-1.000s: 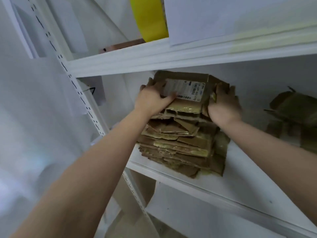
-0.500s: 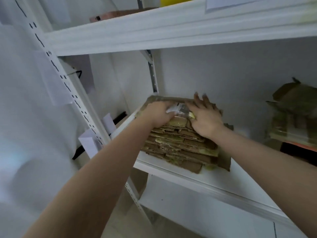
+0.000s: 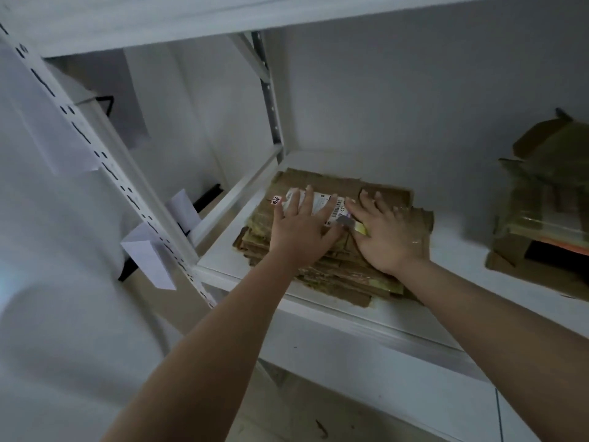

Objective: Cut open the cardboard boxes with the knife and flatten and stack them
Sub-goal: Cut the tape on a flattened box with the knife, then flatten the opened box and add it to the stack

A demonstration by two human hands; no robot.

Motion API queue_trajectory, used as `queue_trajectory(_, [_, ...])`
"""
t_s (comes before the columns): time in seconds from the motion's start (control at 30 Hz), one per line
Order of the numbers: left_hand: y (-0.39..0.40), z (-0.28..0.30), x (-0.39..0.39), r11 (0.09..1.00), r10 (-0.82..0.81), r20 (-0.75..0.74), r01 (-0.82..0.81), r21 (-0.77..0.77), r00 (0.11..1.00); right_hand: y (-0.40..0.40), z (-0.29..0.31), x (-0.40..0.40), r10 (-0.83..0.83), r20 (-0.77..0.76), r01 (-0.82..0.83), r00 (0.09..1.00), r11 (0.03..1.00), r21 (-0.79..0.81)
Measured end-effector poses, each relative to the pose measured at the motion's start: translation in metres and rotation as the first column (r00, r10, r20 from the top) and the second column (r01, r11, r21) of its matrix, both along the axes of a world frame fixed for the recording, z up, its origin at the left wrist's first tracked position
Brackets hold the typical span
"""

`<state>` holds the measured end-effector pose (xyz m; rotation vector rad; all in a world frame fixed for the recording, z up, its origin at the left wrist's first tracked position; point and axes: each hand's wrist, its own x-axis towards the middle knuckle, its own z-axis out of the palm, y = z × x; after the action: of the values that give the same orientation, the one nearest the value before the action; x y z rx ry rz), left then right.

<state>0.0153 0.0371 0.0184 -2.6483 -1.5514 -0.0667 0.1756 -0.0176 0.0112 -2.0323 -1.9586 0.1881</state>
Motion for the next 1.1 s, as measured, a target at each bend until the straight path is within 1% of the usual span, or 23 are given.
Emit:
queue_trajectory(0.07, [0.002,0.003,-0.001,1.0,-0.001,0.007,0.001,-0.012,1.0,-0.001,0.001,0.0,0.004,-0.045,-0.004,0.999,1.0,-0.001])
queue_trajectory(0.2, [-0.009,-0.002,-0.003,1.0,-0.011,0.036,0.011,0.008,0.999,-0.01,-0.006,-0.001,0.01,-0.051,-0.007,0.999,0.997,0.074])
queue_trajectory(0.27, [-0.009,-0.002,-0.002,1.0,-0.006,0.032,0.006,0.007,0.999,-0.01,-0.008,0.0,0.012,-0.079,-0.007,0.997,0.998,0.066])
queue_trajectory(0.37, [-0.007,0.009,0.001,1.0,0.007,0.048,-0.006,-0.022,0.999,-0.004,0.0,0.002,0.017,-0.187,-0.016,0.982,1.0,0.005])
queue_trajectory(0.47, [-0.008,0.015,0.0,0.999,-0.005,0.052,0.006,-0.035,0.999,-0.002,0.012,0.007,0.03,-0.321,-0.051,0.947,0.997,-0.059])
queue_trajectory(0.53, [-0.007,0.019,-0.001,0.999,-0.008,0.042,0.009,-0.038,0.999,-0.004,0.021,0.01,0.032,-0.459,-0.055,0.888,0.998,-0.037])
queue_trajectory(0.6, [-0.007,0.026,-0.001,0.999,-0.002,0.02,0.003,-0.045,1.0,-0.009,0.028,0.014,0.005,-0.584,0.025,0.812,0.999,0.044])
queue_trajectory(0.63, [-0.007,0.028,0.0,0.999,0.0,0.001,0.0,-0.038,1.0,-0.013,0.031,0.015,-0.011,-0.595,0.085,0.804,0.992,0.097])
queue_trajectory(0.73, [-0.011,0.038,0.002,1.0,-0.005,-0.023,0.005,-0.01,1.0,-0.023,0.032,0.021,-0.07,-0.526,0.229,0.848,0.942,0.244])
queue_trajectory(0.8, [-0.012,0.047,0.003,1.0,-0.007,0.043,0.008,-0.013,0.999,-0.027,0.033,0.029,-0.134,-0.48,0.294,0.867,0.915,0.275])
queue_trajectory(0.87, [-0.014,0.053,0.005,1.0,-0.025,0.151,0.023,0.014,0.988,-0.032,0.035,0.037,-0.177,-0.459,0.331,0.871,0.901,0.281])
queue_trajectory(0.93, [-0.017,0.054,0.008,0.998,-0.064,0.226,0.056,0.043,0.972,-0.038,0.036,0.044,-0.234,-0.456,0.384,0.859,0.882,0.271])
queue_trajectory(1.0, [-0.019,0.053,0.01,0.997,-0.074,0.253,0.075,0.005,0.965,-0.044,0.037,0.05,-0.309,-0.47,0.451,0.827,0.864,0.225])
queue_trajectory(1.1, [-0.018,0.055,0.009,0.996,-0.043,0.292,0.063,-0.06,0.955,-0.054,0.038,0.06,-0.388,-0.483,0.505,0.785,0.852,0.137])
